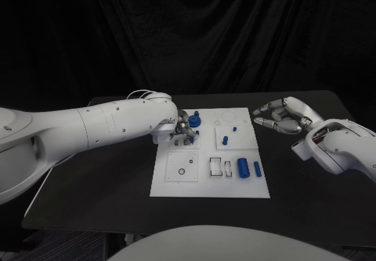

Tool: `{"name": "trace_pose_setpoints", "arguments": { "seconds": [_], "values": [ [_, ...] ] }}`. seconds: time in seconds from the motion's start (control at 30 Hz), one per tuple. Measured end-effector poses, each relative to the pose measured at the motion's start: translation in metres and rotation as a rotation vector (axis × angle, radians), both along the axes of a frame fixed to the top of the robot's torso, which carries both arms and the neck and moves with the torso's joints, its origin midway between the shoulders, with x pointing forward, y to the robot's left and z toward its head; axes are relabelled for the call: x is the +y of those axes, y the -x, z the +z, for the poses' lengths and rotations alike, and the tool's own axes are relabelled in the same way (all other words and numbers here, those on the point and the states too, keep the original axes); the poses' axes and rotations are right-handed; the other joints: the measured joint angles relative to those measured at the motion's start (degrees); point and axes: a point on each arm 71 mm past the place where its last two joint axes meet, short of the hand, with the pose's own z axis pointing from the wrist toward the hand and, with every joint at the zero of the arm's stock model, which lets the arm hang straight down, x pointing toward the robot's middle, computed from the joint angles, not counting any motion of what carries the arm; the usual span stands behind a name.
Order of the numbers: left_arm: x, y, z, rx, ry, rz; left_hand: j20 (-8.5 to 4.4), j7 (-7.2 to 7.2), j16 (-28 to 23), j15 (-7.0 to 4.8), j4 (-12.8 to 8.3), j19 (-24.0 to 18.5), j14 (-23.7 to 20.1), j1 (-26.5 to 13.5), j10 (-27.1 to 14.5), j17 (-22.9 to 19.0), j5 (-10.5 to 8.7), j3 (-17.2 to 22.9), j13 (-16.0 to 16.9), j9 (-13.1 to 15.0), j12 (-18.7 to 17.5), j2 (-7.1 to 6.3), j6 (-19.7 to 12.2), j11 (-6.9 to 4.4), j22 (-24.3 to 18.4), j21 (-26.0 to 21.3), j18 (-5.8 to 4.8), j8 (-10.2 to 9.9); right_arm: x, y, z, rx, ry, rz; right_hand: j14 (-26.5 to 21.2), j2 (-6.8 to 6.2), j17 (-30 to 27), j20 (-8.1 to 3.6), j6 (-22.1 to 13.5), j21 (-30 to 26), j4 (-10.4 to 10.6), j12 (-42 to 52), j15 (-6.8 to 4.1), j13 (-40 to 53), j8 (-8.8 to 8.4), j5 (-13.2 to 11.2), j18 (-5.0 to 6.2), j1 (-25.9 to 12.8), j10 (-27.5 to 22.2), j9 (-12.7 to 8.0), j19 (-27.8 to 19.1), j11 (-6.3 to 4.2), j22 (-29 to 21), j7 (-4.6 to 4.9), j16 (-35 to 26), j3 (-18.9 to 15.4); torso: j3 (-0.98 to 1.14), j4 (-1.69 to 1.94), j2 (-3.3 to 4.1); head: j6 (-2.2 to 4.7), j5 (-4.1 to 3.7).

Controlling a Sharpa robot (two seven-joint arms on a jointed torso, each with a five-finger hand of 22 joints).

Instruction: Assemble the parts on the task board

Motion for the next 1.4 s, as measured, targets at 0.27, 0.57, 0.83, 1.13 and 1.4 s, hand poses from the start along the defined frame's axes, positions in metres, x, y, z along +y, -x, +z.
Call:
{"name": "trace_pose_setpoints", "arguments": {
  "seconds": [0.27, 0.57, 0.83, 1.13, 1.4],
  "values": [
    [0.0, 0.0, 0.0, -0.005, 0.009, -0.003, 0.02, 0.02, 0.0, 0.0, -3.4, -0.4, 0.0, 1.1, 0.0, 0.0, 3.17, 4.7, 0.0, 0.7, 0.0, -1.11, 0.0, 0.0, -0.2, -0.7, 0.0, -1.6, 0.0, 0.0, -0.001, 0.007, 0.003, -0.003, 0.0, 0.0, 0.0, 0.0, 0.0, -0.2, 0.0, 0.0, 0.0, 0.0, 0.0, 0.2, 0.0, 0.0, 0.0, -0.1, 0.0, 0.0, 0.0, 0.0, 0.0, 0.0, -0.02, -0.05, 0.01, 0.0, 0.23],
    [0.001, -0.001, 0.0, -0.006, 0.01, -0.002, 0.02, 0.21, 0.0, 0.0, -6.7, -0.4, 0.0, -0.6, 0.0, 0.0, 5.81, 11.5, 0.0, 1.8, 0.0, -3.06, 0.6, 0.0, 0.1, -1.0, 0.0, -2.9, -0.001, 0.0, -0.002, 0.016, 0.006, -0.006, 0.0, 0.0, 0.0, 0.0, 0.0, -0.5, 0.0, 0.0, 0.0, 0.0, 0.0, 0.2, 0.0, 0.0, 0.0, -0.1, 0.0, 0.0, 0.0, 0.0, 0.0, 0.0, -0.03, -0.02, 0.03, 0.0, 0.29],
    [0.005, -0.001, 0.0, -0.005, 0.008, 0.004, 0.02, 0.18, 0.0, 0.14, -8.5, -0.4, -0.1, -2.8, 0.0, 0.0, 7.18, 16.4, 0.0, 3.3, 0.0, -5.17, 1.3, 0.0, 0.5, -1.2, 0.0, -3.6, -0.001, 0.0, -0.002, 0.022, 0.008, -0.008, 0.0, 0.18, 0.0, 0.0, 0.0, -0.5, 0.0, 0.0, 0.0, 0.0, 0.0, 0.4, 0.0, 0.2, 0.0, -0.1, 0.0, 0.0, 0.0, 0.0, 0.0, 0.0, -0.07, 0.03, 0.03, 0.0, 0.36],
    [0.011, 0.0, 0.0, -0.004, 0.006, 0.013, 0.02, 0.11, 0.0, 0.14, -8.9, -0.4, -0.1, -4.0, 0.0, 0.0, 8.31, 18.0, 0.0, 4.0, 0.0, -5.43, 1.6, 0.0, 0.9, -1.4, 0.0, -3.6, -0.002, 0.0, -0.003, 0.029, 0.01, -0.01, 0.0, 0.24, 0.0, 0.0, 0.0, -0.5, 0.0, 0.0, 0.0, 0.0, 0.0, 0.4, 0.0, 0.2, 0.0, -0.2, 0.0, 0.0, 0.0, 0.0, 0.0, 0.0, -0.08, 0.02, -0.01, 0.0, 0.63],
    [0.018, 0.002, 0.0, -0.006, 0.005, 0.024, 0.02, 0.11, 0.0, 0.13, -9.3, -0.4, -0.1, -4.4, 0.0, 0.0, 8.3, 18.8, 0.0, 4.1, 0.0, -5.45, 1.7, 0.0, 0.9, -1.4, 0.0, -3.6, -0.003, 0.0, -0.004, 0.036, 0.013, -0.014, 0.0, 0.23, 0.0, 0.0, 0.0, -0.8, 0.0, 0.0, 0.0, 0.0, 0.0, 0.4, 0.0, 0.2, 0.0, -0.2, 0.0, 0.0, 0.0, 0.0, 0.0, 0.0, -0.08, 0.01, -0.01, 0.0, 0.75]
  ]
}}
